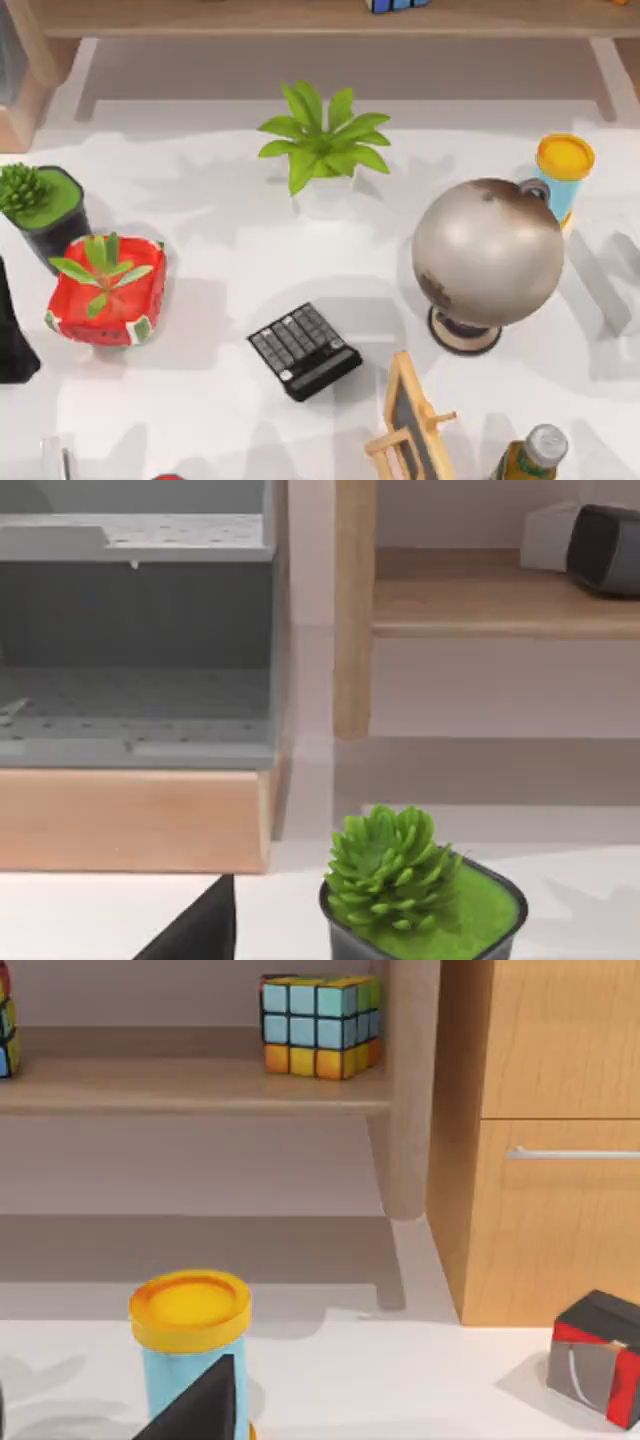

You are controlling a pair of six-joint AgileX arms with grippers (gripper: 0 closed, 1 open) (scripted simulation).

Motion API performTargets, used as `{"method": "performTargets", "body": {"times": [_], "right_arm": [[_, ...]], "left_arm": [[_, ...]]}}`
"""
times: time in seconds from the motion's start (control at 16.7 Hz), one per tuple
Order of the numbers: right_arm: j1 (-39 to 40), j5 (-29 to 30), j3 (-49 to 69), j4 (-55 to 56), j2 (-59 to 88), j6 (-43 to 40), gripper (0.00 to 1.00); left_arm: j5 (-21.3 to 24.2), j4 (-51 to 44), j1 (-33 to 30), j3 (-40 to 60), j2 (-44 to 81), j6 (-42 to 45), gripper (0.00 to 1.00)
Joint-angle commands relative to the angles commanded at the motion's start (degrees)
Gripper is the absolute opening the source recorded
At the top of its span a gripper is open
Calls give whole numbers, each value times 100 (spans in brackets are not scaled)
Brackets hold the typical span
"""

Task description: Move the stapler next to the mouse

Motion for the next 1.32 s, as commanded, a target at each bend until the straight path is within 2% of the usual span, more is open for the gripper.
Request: {"method": "performTargets", "body": {"times": [0.18,0.36,0.54,0.96,1.14,1.32], "right_arm": [[0,0,0,0,0,0,100],[0,0,0,0,0,0,100],[0,0,0,0,0,0,100],[0,0,0,0,0,0,100],[0,0,0,0,0,0,100],[0,0,0,0,0,0,100]], "left_arm": [[-6,-75,-29,62,77,-61,100],[-6,-630,-242,472,640,-464,100],[-5,-1671,-612,1111,1746,-1122,100],[2,-4604,-1578,2700,5278,-2849,100],[-3,-5426,-1880,3230,6224,-3376,100],[-8,-5855,-2041,3529,6648,-3655,100]]}}
